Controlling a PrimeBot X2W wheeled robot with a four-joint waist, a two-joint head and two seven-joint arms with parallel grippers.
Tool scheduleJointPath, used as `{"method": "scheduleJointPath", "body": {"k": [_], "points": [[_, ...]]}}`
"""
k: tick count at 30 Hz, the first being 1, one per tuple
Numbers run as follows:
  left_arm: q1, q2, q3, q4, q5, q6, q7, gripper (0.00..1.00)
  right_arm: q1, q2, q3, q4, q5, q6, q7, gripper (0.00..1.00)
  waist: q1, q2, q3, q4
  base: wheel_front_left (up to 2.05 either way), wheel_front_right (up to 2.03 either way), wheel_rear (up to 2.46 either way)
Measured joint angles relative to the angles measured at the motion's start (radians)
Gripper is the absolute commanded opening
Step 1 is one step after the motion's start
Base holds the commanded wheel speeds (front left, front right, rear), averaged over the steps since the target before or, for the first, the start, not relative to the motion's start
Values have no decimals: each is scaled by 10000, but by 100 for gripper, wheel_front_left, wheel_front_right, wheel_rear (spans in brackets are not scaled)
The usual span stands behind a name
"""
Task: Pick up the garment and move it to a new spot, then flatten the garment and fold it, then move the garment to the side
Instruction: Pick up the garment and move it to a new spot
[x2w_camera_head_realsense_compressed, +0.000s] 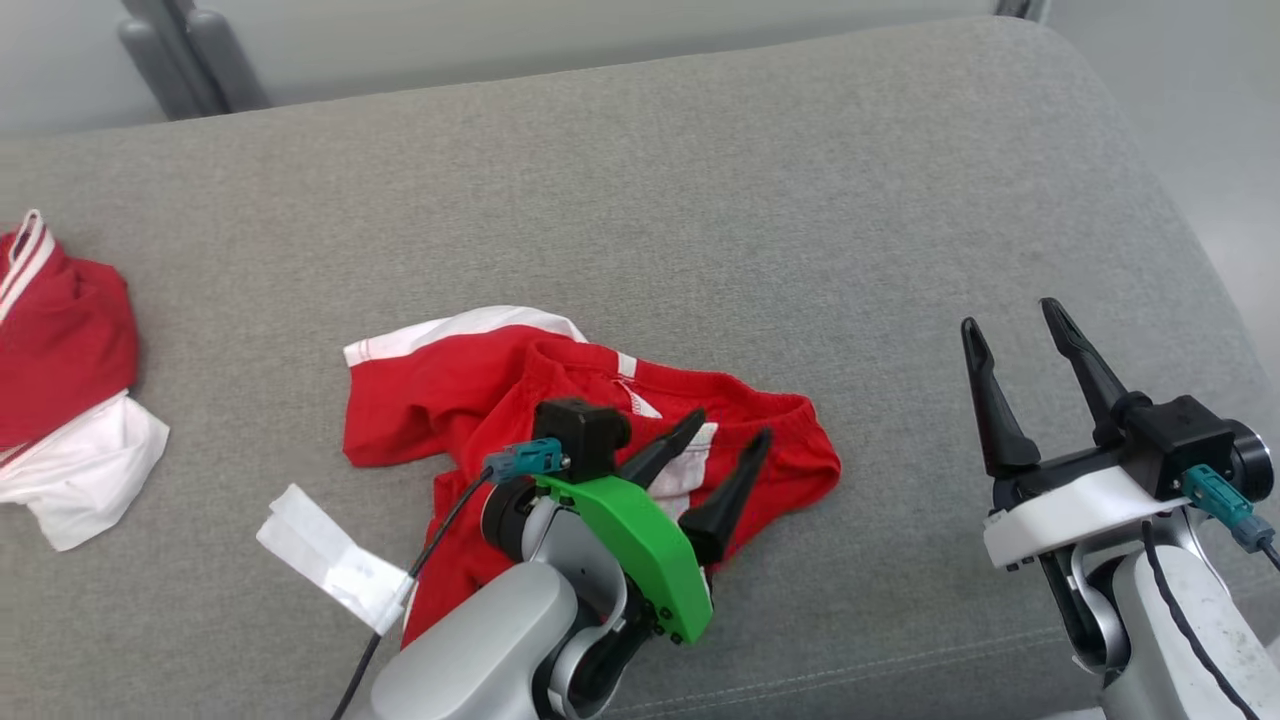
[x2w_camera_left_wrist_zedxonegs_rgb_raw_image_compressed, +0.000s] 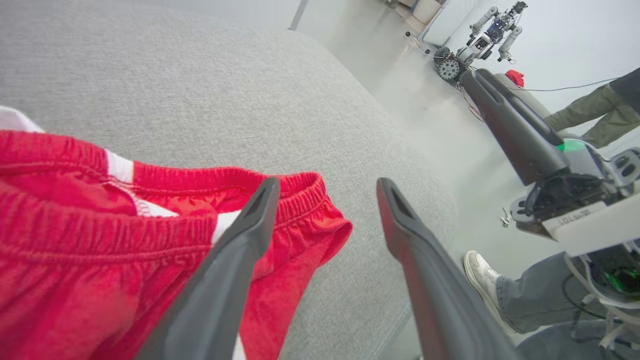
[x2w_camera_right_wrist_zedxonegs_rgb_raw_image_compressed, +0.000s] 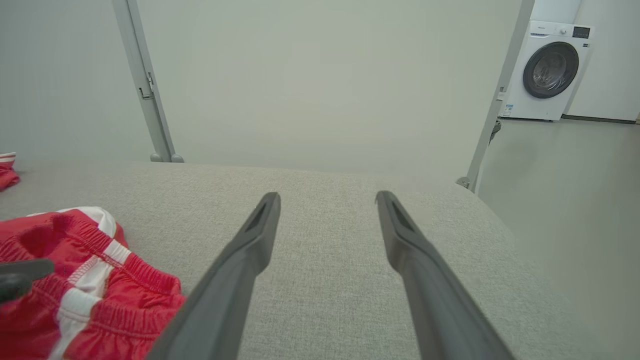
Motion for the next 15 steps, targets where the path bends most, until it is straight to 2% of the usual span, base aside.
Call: {"method": "scheduleJointPath", "body": {"k": [8,15], "points": [[839,571,288,46,209,499,-721,100,258,-192,-2,242,4,174,-2,100,0,0,-490,1061,0,0,0],[1502,991,397,155,257,598,-1166,100,670,-366,-44,453,21,257,-2,100,0,0,-885,1999,0,0,0]]}}
